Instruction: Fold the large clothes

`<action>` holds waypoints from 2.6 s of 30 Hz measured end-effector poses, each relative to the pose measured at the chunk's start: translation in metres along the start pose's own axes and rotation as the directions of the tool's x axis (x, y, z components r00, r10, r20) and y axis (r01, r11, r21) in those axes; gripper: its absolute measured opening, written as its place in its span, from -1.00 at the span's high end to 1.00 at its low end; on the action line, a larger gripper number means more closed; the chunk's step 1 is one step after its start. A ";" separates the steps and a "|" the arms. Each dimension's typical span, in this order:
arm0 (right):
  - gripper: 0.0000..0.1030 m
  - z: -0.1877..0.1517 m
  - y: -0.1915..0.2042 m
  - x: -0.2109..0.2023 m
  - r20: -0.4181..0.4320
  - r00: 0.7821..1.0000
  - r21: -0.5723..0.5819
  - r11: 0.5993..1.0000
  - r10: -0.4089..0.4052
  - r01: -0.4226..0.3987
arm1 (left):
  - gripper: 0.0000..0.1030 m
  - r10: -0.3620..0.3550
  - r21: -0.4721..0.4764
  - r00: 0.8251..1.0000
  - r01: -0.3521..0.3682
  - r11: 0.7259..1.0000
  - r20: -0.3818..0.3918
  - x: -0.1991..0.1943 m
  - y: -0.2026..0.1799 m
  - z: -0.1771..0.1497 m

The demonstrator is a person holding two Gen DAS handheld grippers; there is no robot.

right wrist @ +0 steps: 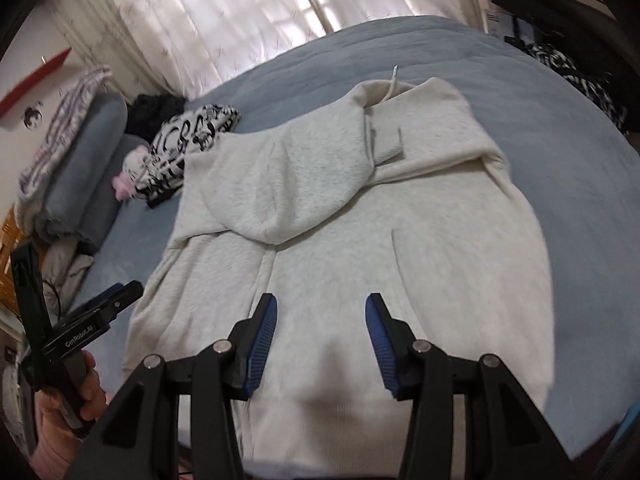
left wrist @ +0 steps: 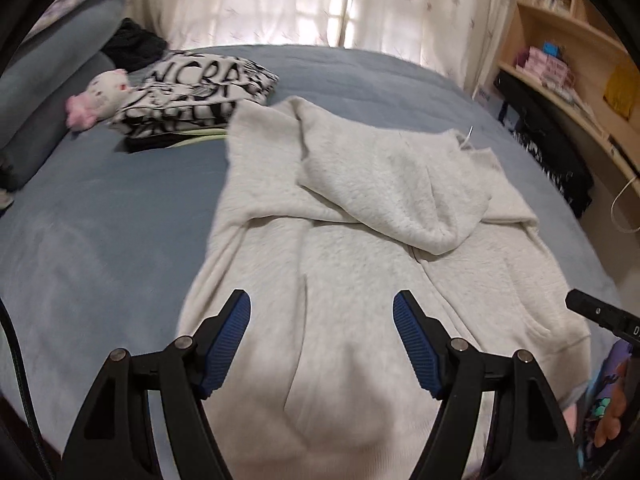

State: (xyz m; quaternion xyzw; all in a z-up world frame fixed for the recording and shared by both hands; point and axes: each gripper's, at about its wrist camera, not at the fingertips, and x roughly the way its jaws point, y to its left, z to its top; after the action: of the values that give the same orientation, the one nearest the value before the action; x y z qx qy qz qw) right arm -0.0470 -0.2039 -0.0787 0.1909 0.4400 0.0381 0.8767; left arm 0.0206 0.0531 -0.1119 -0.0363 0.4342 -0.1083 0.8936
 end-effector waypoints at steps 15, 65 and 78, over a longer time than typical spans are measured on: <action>0.10 -0.052 -0.020 -0.056 0.021 0.997 -0.066 0.995 -0.068 0.070 | -0.40 0.090 -0.139 0.993 -0.099 0.985 -0.072 -0.038 0.059 -0.057; 0.57 -0.042 -0.103 0.045 -0.077 0.962 0.172 0.954 0.262 -0.246 | -0.37 -0.374 -0.287 0.909 0.315 0.905 -0.183 0.057 0.080 -0.066; 0.72 -0.037 -0.070 -0.025 0.081 0.973 0.101 0.970 0.215 -0.223 | 0.71 -0.416 -0.457 0.909 0.375 0.806 0.012 0.009 0.075 -0.045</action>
State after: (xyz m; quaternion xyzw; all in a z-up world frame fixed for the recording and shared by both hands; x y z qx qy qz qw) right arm -0.0981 -0.2630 -0.1055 0.2873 0.3868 0.1039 0.8701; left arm 0.0030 0.1252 -0.1581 -0.3265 0.4692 -0.1906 0.7980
